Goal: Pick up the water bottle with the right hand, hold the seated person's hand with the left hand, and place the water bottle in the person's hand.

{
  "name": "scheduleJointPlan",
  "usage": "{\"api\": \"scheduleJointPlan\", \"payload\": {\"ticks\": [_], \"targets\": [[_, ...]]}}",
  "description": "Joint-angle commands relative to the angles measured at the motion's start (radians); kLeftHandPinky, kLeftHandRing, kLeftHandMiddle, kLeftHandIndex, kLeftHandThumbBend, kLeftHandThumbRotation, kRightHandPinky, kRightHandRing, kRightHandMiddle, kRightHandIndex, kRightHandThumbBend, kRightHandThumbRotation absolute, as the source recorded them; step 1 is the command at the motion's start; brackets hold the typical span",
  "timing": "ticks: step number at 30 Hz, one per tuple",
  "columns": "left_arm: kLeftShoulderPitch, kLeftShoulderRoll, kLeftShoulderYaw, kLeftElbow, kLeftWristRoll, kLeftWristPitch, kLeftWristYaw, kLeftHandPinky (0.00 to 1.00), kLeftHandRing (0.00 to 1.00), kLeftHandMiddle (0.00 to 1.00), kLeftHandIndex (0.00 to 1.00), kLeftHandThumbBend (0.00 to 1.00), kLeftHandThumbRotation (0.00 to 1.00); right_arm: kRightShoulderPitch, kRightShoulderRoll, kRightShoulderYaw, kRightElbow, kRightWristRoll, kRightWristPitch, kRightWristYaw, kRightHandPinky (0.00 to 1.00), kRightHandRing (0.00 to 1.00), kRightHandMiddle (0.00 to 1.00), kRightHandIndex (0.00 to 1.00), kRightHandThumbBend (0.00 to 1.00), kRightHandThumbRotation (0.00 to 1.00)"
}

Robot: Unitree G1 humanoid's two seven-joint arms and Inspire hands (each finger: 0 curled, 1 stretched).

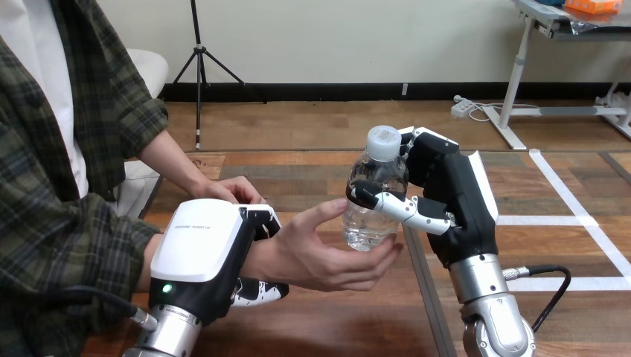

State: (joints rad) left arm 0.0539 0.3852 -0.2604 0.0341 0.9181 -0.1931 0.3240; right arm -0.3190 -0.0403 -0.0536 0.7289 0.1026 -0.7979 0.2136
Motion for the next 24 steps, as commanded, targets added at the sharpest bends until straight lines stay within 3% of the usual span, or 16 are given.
{"api": "scheduleJointPlan", "payload": {"ticks": [1, 24], "targets": [[-0.054, -0.001, -0.003, -0.020, 0.008, 0.011, 0.005, 0.42, 0.43, 0.45, 0.44, 0.93, 0.00, -0.051, 0.012, -0.007, -0.062, 0.015, -0.006, -0.004, 0.38, 0.41, 0.46, 0.47, 0.60, 0.00], [-0.063, -0.001, -0.009, -0.007, 0.032, 0.016, 0.019, 0.38, 0.39, 0.41, 0.40, 0.96, 0.00, -0.061, 0.012, -0.010, -0.049, 0.011, -0.013, -0.010, 0.40, 0.42, 0.45, 0.48, 0.60, 0.00]]}}
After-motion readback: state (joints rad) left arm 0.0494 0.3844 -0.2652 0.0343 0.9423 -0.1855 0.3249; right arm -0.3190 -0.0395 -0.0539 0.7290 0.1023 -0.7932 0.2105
